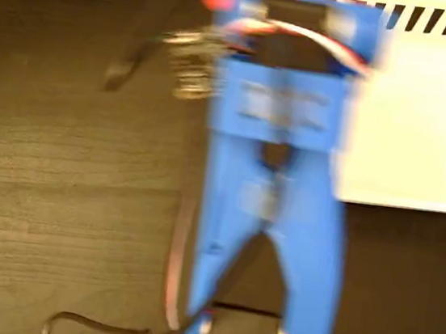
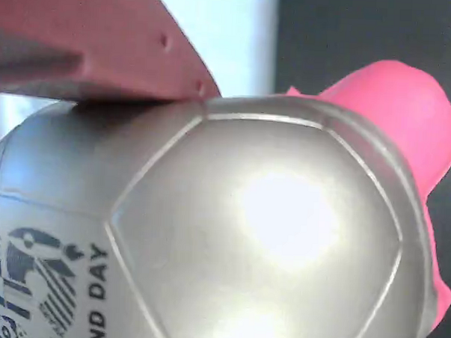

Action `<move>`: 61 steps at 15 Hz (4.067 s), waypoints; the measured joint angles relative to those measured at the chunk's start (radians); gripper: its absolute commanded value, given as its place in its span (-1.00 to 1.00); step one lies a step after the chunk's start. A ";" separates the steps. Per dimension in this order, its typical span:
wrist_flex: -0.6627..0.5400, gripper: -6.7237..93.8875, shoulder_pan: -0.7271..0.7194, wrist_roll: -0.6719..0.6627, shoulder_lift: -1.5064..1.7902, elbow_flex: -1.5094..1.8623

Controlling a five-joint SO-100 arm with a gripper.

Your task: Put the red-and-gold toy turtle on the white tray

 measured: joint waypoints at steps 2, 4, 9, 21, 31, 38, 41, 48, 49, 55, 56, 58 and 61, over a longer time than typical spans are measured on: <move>0.011 -0.86 0.140 0.044 -0.077 -0.083; 0.011 -0.86 0.235 0.064 -0.183 -0.133; 0.011 -0.86 0.276 0.141 -0.416 -0.293; 0.003 -0.86 0.298 0.163 -0.525 -0.344; 0.009 0.25 0.299 0.150 -0.535 -0.344; 0.009 -0.86 0.299 0.184 -0.535 -0.350; 0.009 -0.86 0.298 0.293 -0.531 -0.540; -0.261 -0.86 0.170 0.456 -0.075 -0.364; -0.330 -0.86 0.138 0.456 0.057 -0.178; -0.644 -0.86 -0.178 0.379 0.756 0.851; -0.719 -0.86 -0.210 0.367 0.871 1.037; -0.810 -0.86 -0.267 0.354 1.066 1.361; -0.769 -0.86 -0.311 0.342 1.381 1.724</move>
